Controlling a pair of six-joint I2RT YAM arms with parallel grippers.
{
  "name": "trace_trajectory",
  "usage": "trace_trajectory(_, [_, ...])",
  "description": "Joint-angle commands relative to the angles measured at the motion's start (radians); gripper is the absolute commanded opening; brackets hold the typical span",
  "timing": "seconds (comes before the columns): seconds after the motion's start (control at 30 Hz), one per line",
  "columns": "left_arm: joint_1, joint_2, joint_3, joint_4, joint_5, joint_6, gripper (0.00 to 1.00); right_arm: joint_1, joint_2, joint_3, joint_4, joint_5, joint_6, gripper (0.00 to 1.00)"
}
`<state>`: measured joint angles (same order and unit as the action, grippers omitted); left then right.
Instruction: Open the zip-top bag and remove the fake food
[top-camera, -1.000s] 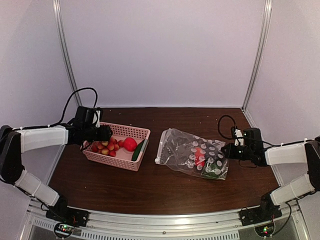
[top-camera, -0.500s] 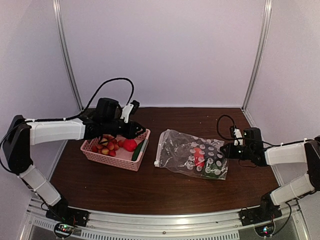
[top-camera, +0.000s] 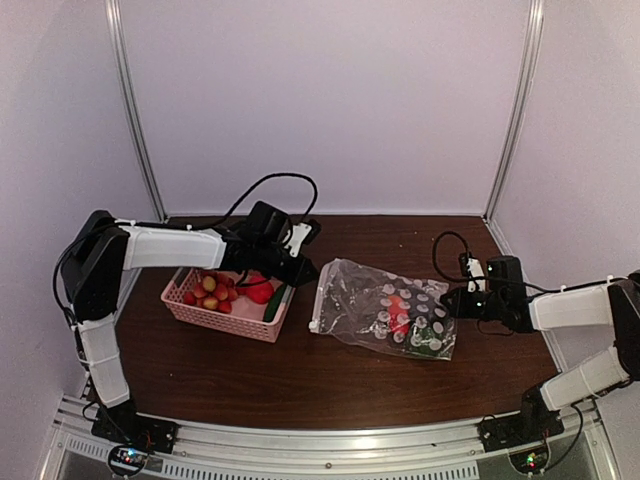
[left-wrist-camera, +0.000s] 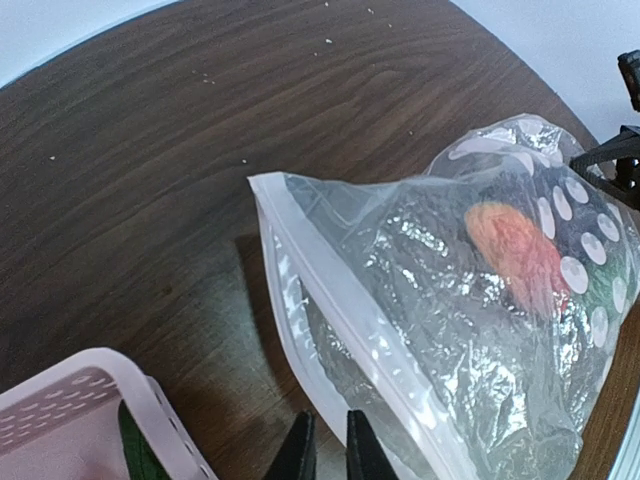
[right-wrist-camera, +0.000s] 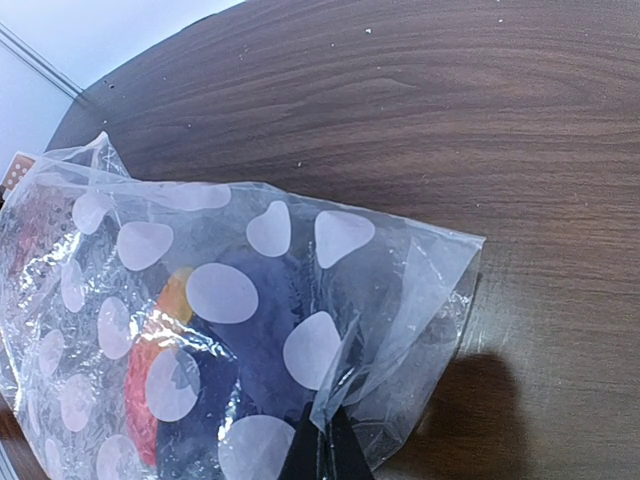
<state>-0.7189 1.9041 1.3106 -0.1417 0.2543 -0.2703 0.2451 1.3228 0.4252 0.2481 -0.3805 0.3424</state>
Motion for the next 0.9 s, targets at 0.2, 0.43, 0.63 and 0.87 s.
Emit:
trace_trajectory(0.2, [-0.074, 0.075, 0.085, 0.012, 0.186, 0.056, 0.09, -0.004, 0.022, 0.004, 0.003, -0.002, -0.004, 0.0])
trace_trajectory(0.43, [-0.123, 0.131, 0.076, 0.113, 0.306, 0.037, 0.14, -0.002, 0.022, -0.014, 0.048, -0.045, 0.016, 0.0])
trace_trajectory(0.63, [-0.164, 0.2, 0.073, 0.225, 0.343, -0.021, 0.15, 0.006, 0.035, -0.021, 0.082, -0.077, 0.033, 0.0])
trace_trajectory(0.87, [-0.195, 0.292, 0.112, 0.304, 0.316, -0.123, 0.22, 0.019, 0.061, -0.053, 0.145, -0.095, 0.091, 0.0])
